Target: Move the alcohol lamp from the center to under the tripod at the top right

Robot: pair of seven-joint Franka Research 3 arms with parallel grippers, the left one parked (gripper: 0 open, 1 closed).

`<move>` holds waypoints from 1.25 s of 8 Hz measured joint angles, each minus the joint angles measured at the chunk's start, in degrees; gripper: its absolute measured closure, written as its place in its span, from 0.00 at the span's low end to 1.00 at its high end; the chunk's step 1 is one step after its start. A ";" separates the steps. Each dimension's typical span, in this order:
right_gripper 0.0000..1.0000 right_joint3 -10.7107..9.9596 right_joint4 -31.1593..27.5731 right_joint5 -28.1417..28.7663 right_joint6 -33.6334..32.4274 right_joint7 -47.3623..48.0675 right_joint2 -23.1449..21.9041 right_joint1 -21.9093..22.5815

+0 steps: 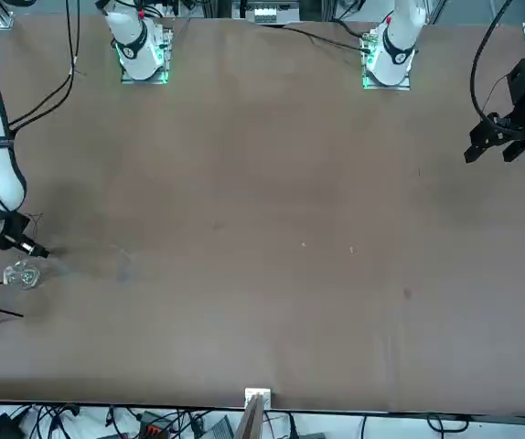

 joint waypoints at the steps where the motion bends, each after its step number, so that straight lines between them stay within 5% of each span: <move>1: 0.99 0.00 0.35 0.00 0.00 0.17 0.46 0.00; 10: 0.98 -0.01 11.16 0.01 0.84 2.53 7.93 -0.01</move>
